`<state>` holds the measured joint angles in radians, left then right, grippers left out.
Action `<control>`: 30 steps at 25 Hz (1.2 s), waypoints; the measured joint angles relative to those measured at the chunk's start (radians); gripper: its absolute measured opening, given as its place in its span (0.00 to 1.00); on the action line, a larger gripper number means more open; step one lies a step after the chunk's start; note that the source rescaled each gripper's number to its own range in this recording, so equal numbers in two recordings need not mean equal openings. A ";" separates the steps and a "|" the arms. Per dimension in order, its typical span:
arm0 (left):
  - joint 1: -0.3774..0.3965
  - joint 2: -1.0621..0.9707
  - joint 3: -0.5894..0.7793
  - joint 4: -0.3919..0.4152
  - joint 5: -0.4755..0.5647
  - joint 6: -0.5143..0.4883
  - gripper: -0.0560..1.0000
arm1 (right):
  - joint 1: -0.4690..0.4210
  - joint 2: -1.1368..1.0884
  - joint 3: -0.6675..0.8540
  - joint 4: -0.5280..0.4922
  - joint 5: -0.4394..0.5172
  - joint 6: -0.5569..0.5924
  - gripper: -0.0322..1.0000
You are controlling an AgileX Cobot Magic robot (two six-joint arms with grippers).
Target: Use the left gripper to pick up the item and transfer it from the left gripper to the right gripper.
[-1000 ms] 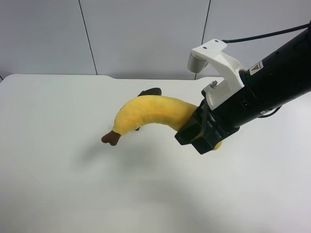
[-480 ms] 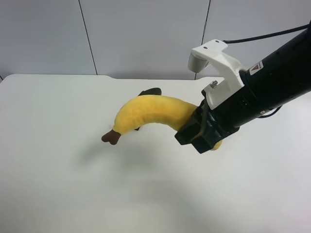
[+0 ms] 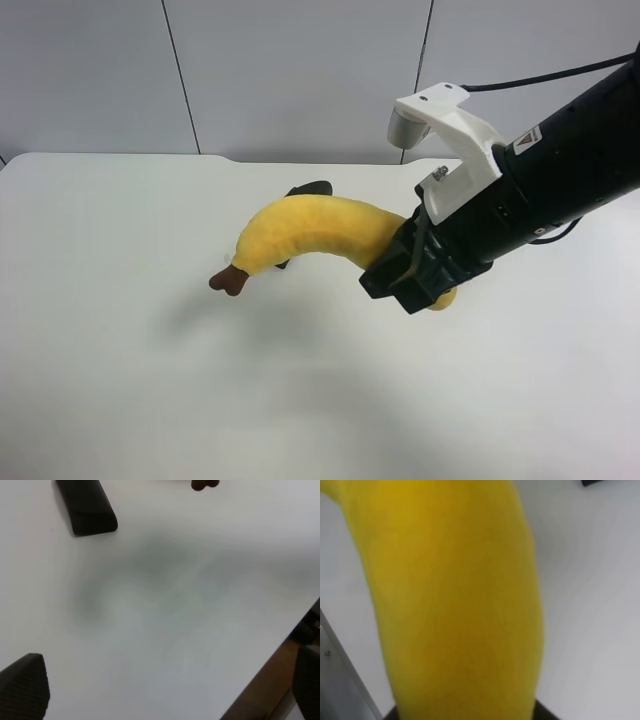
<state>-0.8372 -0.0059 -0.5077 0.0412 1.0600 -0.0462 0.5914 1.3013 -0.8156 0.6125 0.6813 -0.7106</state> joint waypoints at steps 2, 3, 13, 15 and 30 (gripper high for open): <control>0.042 0.000 0.000 0.000 -0.001 0.000 1.00 | 0.000 0.000 0.000 0.000 0.000 0.022 0.03; 0.075 0.000 0.000 0.000 -0.001 0.000 1.00 | 0.000 0.000 0.000 -0.001 0.000 0.041 0.03; 0.555 0.000 0.000 -0.001 -0.001 0.000 1.00 | -0.022 0.000 0.000 -0.217 0.076 0.284 0.03; 0.639 0.000 0.000 -0.001 -0.001 0.000 1.00 | -0.065 0.000 0.000 -0.251 0.113 0.302 0.03; 0.917 0.000 0.000 -0.001 -0.001 0.000 1.00 | -0.272 0.116 0.000 -0.282 0.083 0.215 0.03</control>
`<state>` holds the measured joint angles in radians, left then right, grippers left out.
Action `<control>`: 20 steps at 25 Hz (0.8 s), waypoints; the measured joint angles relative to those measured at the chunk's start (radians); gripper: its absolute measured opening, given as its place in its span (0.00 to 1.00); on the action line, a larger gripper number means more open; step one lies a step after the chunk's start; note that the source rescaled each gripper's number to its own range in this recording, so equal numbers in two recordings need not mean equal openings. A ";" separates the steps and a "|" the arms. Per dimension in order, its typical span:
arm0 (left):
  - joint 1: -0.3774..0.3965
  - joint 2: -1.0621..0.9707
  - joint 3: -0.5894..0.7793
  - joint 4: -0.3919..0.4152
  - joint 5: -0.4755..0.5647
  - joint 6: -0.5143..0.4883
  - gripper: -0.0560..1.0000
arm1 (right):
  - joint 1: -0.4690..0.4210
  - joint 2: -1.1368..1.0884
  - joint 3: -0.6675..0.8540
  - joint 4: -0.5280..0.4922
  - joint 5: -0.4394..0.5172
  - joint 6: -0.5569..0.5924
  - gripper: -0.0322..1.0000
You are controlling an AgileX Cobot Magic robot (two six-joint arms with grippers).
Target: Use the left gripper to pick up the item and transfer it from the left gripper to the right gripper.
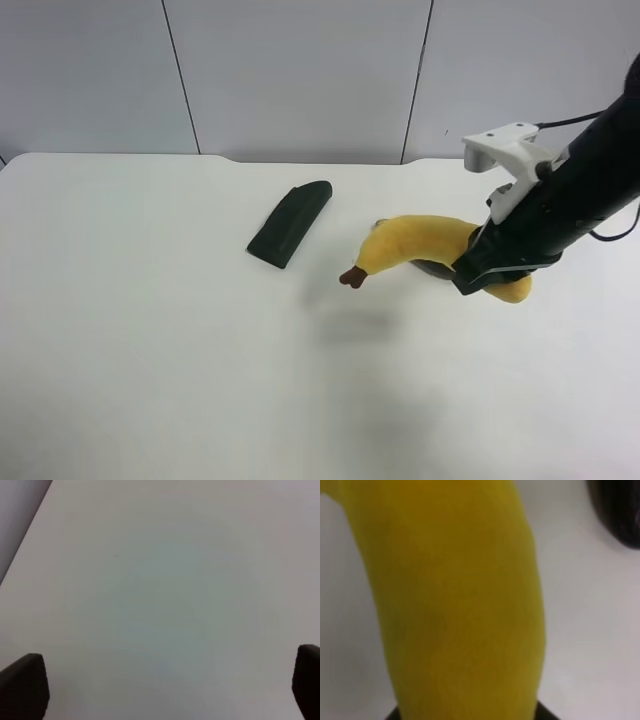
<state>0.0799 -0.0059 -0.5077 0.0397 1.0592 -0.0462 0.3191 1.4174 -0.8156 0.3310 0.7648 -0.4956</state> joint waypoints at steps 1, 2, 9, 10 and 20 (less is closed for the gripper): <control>0.000 0.000 0.000 0.000 0.000 0.000 1.00 | 0.000 0.028 0.000 0.000 -0.017 0.000 0.03; 0.000 0.000 0.000 0.000 0.000 0.000 1.00 | 0.000 0.068 0.000 0.000 -0.039 0.000 0.03; 0.000 0.000 0.000 0.000 0.000 0.000 1.00 | 0.000 0.252 0.000 -0.009 -0.181 -0.003 0.03; 0.000 0.000 0.000 0.000 0.000 0.000 1.00 | 0.000 0.268 0.000 -0.012 -0.198 -0.004 0.03; 0.000 0.000 0.000 -0.001 0.000 0.000 1.00 | 0.000 0.317 0.000 -0.036 -0.239 -0.003 0.84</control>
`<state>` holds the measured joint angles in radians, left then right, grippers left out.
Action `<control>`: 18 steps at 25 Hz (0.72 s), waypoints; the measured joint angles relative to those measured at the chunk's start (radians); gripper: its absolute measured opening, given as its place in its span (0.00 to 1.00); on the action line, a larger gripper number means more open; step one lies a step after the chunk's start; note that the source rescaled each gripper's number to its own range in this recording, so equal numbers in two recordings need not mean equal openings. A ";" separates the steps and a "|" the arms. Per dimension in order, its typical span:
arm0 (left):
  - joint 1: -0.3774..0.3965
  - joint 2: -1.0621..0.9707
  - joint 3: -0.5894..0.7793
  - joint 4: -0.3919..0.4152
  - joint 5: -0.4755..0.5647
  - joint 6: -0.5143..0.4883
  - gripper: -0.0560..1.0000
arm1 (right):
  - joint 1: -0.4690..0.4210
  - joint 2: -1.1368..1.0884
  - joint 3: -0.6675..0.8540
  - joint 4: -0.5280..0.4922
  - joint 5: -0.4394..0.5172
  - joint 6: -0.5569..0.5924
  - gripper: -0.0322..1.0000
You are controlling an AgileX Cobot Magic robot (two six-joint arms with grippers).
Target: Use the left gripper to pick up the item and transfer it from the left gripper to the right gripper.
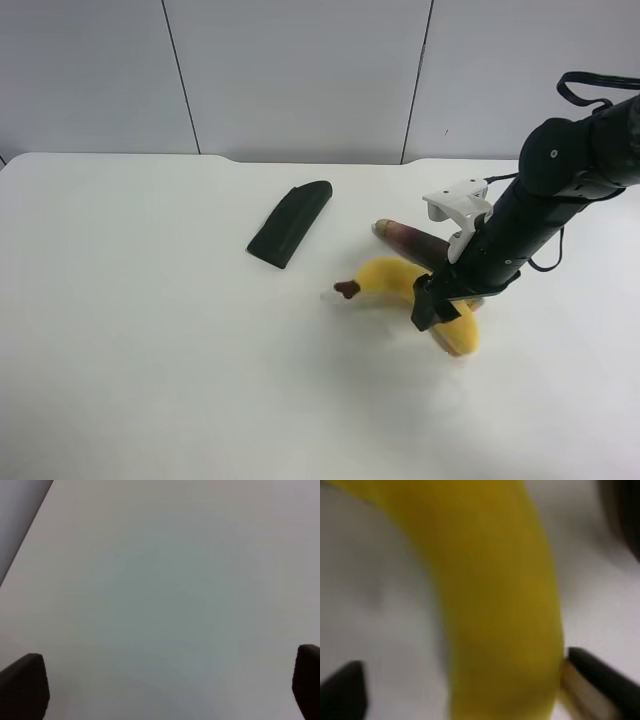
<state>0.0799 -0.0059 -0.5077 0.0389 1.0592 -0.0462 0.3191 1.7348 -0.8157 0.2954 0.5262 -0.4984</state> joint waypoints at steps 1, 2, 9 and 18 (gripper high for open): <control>0.000 0.000 0.000 0.000 0.000 0.000 1.00 | 0.000 0.000 0.000 0.000 0.001 0.003 0.91; 0.000 0.000 0.000 0.000 0.000 0.000 1.00 | 0.000 -0.001 -0.003 -0.001 0.005 0.004 0.94; 0.000 0.000 0.000 0.000 0.000 0.000 1.00 | 0.000 -0.102 -0.159 -0.014 0.244 0.026 1.00; 0.000 0.000 0.000 0.000 0.000 0.000 1.00 | 0.000 -0.395 -0.290 -0.165 0.567 0.193 1.00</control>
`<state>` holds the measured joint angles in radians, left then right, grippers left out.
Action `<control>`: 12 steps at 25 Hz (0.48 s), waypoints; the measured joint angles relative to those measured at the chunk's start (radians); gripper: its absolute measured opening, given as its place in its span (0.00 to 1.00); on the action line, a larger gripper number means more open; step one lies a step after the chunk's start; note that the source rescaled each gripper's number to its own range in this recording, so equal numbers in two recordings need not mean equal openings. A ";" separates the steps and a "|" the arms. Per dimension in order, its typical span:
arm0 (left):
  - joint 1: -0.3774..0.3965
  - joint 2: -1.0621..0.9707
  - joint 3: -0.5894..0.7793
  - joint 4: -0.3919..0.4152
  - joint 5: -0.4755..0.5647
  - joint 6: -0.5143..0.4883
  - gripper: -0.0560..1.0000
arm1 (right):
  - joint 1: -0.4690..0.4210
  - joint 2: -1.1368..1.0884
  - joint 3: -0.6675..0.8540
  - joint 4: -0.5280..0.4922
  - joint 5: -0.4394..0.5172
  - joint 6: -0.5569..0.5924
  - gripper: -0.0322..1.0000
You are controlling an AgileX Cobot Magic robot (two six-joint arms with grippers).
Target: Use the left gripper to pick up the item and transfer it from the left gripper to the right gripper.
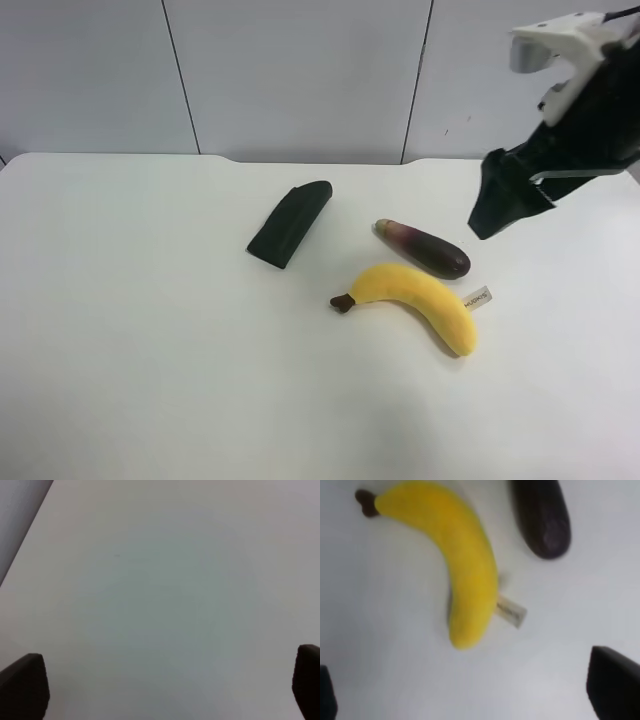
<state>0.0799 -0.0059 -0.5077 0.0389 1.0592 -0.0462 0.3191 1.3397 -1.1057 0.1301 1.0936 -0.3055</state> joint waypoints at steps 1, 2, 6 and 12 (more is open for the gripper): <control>0.000 0.000 0.000 0.000 0.000 0.000 1.00 | 0.000 -0.035 0.000 -0.014 0.042 0.017 1.00; 0.000 0.000 0.000 0.000 0.000 0.000 1.00 | 0.000 -0.070 0.000 -0.027 0.073 0.030 1.00; 0.000 0.000 0.000 0.000 0.000 0.000 1.00 | 0.000 -0.252 0.020 -0.072 0.107 0.106 1.00; 0.000 0.000 0.000 0.000 0.000 0.000 1.00 | 0.000 -0.654 0.238 -0.075 0.119 0.162 1.00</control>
<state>0.0799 -0.0059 -0.5077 0.0389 1.0592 -0.0462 0.3191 0.6860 -0.8680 0.0548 1.2129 -0.1435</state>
